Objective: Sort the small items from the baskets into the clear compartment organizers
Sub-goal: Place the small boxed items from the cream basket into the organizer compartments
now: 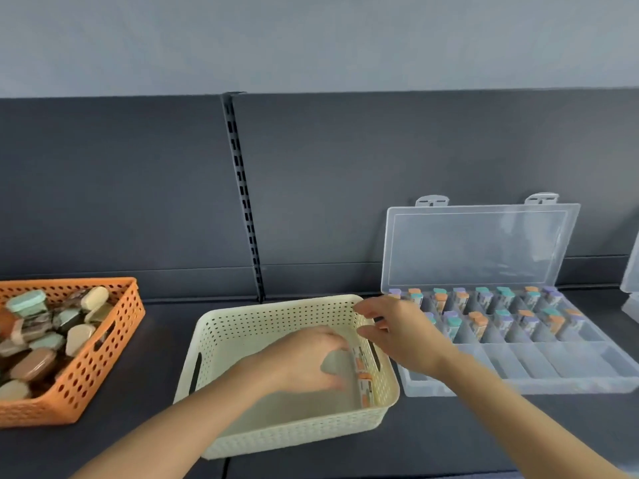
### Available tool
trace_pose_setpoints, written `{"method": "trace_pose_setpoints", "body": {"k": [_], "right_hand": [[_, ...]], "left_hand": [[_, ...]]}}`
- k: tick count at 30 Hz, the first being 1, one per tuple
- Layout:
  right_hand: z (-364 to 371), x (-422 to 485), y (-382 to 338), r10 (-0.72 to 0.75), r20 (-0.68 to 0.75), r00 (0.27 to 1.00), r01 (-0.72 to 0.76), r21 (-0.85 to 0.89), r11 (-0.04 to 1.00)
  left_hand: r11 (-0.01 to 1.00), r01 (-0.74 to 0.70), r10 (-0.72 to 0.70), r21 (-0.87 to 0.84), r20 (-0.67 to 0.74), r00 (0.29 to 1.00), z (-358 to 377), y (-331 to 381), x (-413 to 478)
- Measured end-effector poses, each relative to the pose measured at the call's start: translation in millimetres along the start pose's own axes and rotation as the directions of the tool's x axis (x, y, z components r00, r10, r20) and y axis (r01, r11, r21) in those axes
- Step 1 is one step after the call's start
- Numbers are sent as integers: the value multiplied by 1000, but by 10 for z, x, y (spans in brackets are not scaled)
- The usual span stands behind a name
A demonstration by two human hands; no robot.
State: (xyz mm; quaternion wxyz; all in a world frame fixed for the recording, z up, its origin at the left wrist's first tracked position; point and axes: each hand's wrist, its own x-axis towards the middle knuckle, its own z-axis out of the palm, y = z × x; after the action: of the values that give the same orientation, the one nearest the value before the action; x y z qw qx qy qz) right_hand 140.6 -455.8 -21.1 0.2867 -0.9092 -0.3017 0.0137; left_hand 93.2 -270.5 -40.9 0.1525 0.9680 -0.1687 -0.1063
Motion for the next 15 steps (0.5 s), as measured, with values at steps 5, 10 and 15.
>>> {"method": "trace_pose_setpoints", "body": {"k": [5,10,15], "right_hand": [[22,-56,-9,72,-67,995,-74,-29,997],[-30,-74,25,105,-99,990,-110,-48,993],[0,-47,-4,99,-73,992,-103,-50,993]], "left_hand": [[964,-197,180,177,106,978,140,37,222],[912,-314,295,266,111,949,182,-156,182],[927,-225,228,301,28,973,169,-389,148]]}}
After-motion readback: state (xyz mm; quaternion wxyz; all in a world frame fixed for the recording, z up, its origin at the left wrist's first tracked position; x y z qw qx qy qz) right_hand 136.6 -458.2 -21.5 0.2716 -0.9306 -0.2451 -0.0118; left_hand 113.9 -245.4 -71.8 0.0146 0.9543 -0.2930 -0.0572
